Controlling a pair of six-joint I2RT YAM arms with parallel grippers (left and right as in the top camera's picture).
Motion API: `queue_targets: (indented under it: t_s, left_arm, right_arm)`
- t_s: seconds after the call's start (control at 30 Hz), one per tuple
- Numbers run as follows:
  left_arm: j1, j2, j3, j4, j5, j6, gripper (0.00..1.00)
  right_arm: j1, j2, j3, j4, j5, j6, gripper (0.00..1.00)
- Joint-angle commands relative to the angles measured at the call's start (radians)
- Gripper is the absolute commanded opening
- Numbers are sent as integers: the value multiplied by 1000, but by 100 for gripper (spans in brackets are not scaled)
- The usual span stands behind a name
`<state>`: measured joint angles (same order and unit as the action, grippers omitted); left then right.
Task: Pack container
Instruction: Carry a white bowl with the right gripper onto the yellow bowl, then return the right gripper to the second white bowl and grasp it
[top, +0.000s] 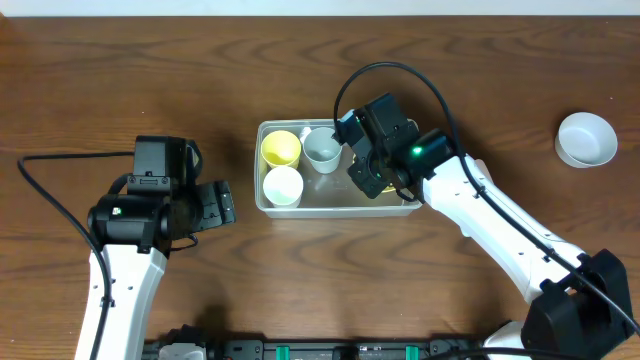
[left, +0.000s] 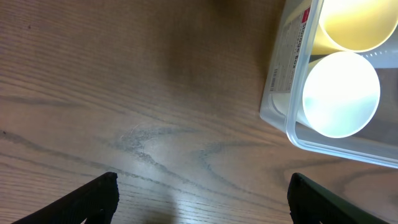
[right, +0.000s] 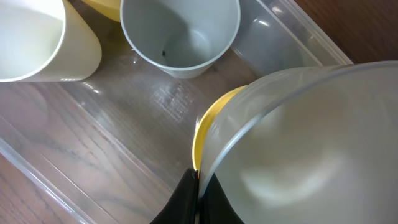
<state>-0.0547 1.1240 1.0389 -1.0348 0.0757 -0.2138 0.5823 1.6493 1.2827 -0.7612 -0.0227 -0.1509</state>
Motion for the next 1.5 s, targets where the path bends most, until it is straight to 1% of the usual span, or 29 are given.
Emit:
queue_targets:
  t_s: [0.0, 0.07, 0.1, 0.17, 0.23, 0.27, 0.3, 0.47, 0.57, 0.7, 0.8, 0.93, 1.07, 1.13, 1.3, 1.33, 1.47]
  left_arm:
    - [4, -1, 0, -2, 3, -9, 87]
    - [4, -1, 0, -1, 3, -9, 87]
    - [4, -1, 0, 0, 3, -9, 87]
    - [4, -1, 0, 0, 3, -9, 87]
    - [4, -1, 0, 0, 3, -9, 87]
    - [4, -1, 0, 0, 3, -9, 87]
    - [4, -1, 0, 0, 3, -9, 87]
    - [4, -1, 0, 0, 3, -9, 87]
    - [4, -1, 0, -3, 3, -9, 87]
    - [4, -1, 0, -3, 3, -9, 87]
    - [4, -1, 0, -3, 3, -9, 87]
    - [4, -1, 0, -3, 3, -9, 87]
    - [4, -1, 0, -3, 3, -10, 87]
    - [4, -1, 0, -3, 3, -10, 87]
    - [4, -1, 0, -2, 3, -10, 87]
    - [4, -1, 0, -2, 3, -10, 87]
    - [4, -1, 0, -3, 3, -10, 87]
  right_arm:
    - [-14, 10, 4, 3, 23, -23, 1]
    - [-21, 10, 4, 2, 23, -23, 2]
    - [-23, 10, 4, 1, 22, -23, 8]
    - [-26, 10, 4, 0, 23, -23, 34]
    - [-27, 10, 4, 0, 23, -23, 43]
    - [-27, 10, 4, 0, 23, -23, 52]
    - [-27, 10, 4, -1, 23, -23, 56]
    - [-27, 10, 4, -5, 23, -23, 56]
    - [-27, 10, 4, -5, 27, -18, 54]
    - [-35, -1, 18, -3, 132, 102, 57]
    - [-76, -34, 72, -42, 204, 166, 62]
    - [-216, -64, 217, -125, 225, 199, 73]
    - [-423, -59, 321, -154, 215, 195, 80]
    - [-534, -56, 328, -143, 197, 193, 80]
    - [-769, 7, 328, -130, 134, 118, 80]
    - [-805, 31, 328, -130, 129, 108, 79]
    - [-895, 127, 328, -119, 105, 109, 80]
